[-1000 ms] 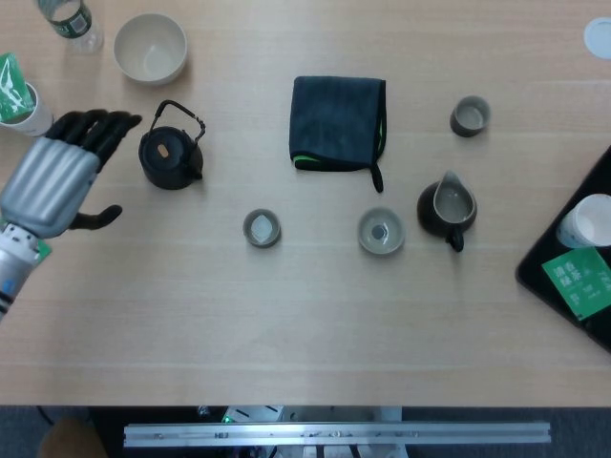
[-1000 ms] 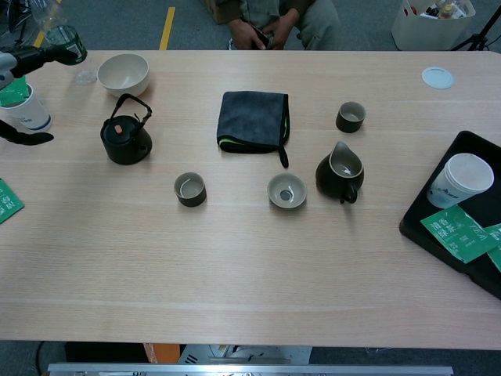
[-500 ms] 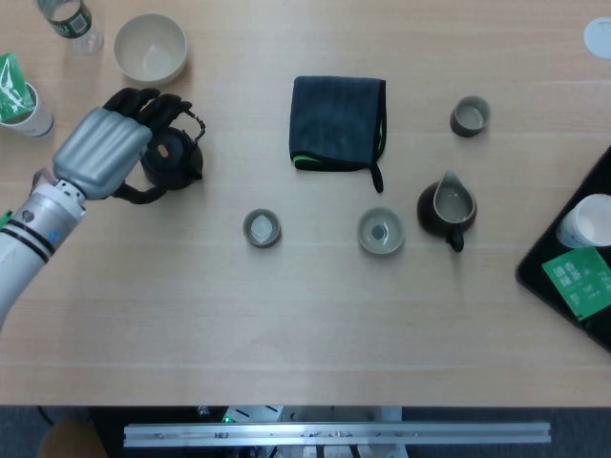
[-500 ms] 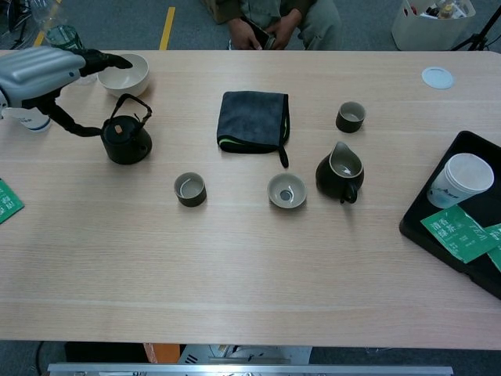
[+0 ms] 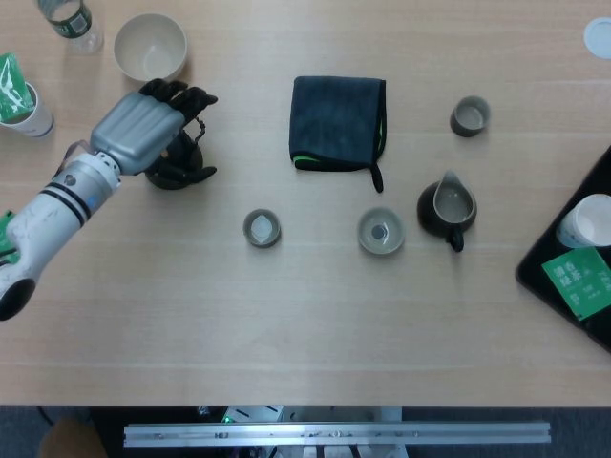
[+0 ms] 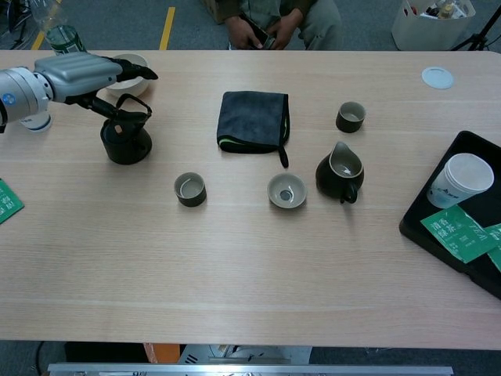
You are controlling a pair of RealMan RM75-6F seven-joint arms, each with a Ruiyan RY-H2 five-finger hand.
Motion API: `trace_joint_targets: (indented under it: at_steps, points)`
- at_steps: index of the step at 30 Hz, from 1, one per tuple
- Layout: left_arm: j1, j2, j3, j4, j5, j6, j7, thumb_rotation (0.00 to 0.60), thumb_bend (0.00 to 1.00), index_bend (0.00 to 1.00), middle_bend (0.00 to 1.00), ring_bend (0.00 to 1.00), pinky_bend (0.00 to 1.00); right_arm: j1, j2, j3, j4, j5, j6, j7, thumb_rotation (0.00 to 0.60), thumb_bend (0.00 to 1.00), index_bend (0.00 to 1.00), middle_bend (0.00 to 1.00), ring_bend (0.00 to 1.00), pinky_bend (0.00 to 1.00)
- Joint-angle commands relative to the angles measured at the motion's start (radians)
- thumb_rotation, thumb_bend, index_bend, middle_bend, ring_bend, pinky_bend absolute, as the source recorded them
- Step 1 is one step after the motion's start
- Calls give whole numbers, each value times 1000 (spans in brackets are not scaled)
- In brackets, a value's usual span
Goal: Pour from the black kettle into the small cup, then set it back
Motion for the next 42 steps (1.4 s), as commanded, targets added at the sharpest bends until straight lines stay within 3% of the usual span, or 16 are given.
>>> trace_joint_targets:
  at_steps: [1,11,25,35,42]
  points:
    - [-22,-26,3,33,-18,-23,13,131,194,49,85,59,103,-1,1,0,-1,2,0,-1,600,0,358,385,232,230]
    - [-63,-111,18,148,-57,-58,39,130,194,108,105,57,103,-11,5,-3,-1,15,6,1,600,0,358,386,232,230]
    - [-93,-202,40,295,-82,-91,45,125,195,210,205,96,103,-19,3,-5,8,30,5,9,600,0,359,386,232,230]
    - [-93,-205,52,311,-75,-75,51,130,195,281,301,182,103,-17,-3,-4,14,30,2,12,600,0,358,385,232,230]
    - [-84,-189,62,288,-58,-44,50,199,194,307,343,224,103,-19,-4,-5,15,27,5,15,600,0,359,385,232,230]
